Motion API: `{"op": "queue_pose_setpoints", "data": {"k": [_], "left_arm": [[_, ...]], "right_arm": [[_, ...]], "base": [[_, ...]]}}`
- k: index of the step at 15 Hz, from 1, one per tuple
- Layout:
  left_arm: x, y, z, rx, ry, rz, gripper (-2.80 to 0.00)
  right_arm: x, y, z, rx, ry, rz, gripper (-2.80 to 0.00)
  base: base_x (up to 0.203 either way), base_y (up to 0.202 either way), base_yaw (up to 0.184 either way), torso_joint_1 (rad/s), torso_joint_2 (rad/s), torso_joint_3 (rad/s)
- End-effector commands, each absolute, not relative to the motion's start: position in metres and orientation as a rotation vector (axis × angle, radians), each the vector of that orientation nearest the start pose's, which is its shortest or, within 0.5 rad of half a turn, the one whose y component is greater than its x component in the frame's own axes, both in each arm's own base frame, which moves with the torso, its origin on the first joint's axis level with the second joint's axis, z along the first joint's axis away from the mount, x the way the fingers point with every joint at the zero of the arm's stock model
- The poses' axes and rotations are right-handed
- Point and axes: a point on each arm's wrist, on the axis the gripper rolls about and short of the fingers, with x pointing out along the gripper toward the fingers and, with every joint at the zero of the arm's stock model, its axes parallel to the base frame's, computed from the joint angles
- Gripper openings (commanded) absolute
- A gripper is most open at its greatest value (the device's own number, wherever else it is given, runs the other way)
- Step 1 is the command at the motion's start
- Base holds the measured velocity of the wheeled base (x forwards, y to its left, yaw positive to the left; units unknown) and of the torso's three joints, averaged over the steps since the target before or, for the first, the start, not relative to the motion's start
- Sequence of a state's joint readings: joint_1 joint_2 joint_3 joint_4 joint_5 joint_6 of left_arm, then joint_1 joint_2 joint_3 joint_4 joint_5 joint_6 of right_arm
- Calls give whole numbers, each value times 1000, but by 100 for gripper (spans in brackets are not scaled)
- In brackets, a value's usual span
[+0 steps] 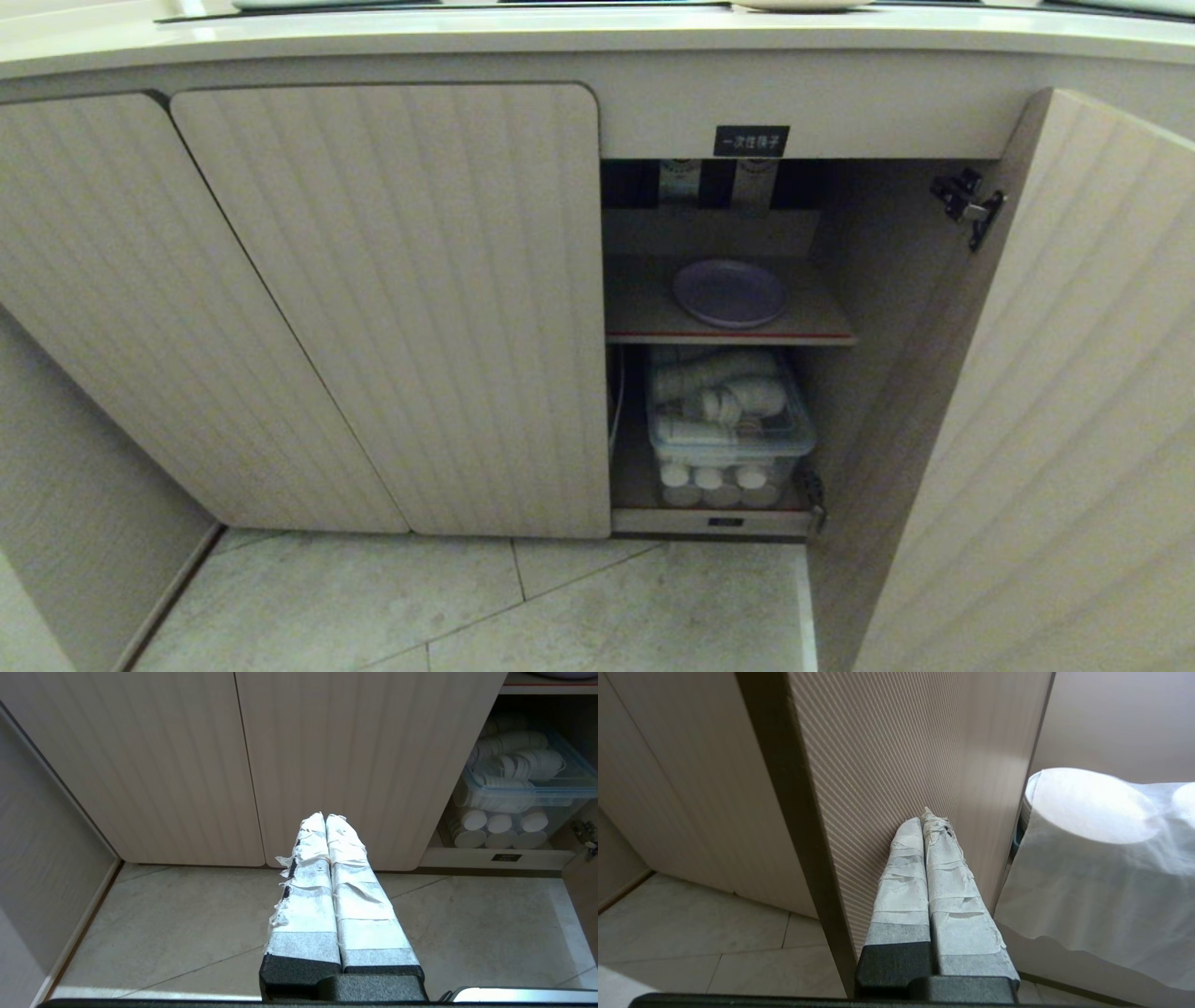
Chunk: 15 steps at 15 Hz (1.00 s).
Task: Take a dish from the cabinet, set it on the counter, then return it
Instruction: Close the cabinet door
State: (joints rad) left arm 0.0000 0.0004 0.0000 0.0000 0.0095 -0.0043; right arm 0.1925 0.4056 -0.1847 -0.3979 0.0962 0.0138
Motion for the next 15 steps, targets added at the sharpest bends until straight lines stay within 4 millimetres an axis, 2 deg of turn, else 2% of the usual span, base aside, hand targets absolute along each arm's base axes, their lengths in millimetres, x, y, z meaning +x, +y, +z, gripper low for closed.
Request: {"op": "queue_pose_setpoints", "data": {"k": [1, 8, 15], "left_arm": [[-23, 0, 75, -5, 0, 9, -280], [-23, 0, 75, -5, 0, 11, -280], [-23, 0, 75, -5, 0, 9, -280]], "right_arm": [[17, 6, 171, 21, -143, 308, -280], [31, 11, 171, 9, -70, 383, -280], [56, 18, 186, 6, 2, 391, -280]], "base": [[0, 0, 0, 0, 0, 0], [0, 0, 0, 0, 0, 0], [0, 0, 0, 0, 0, 0]]}}
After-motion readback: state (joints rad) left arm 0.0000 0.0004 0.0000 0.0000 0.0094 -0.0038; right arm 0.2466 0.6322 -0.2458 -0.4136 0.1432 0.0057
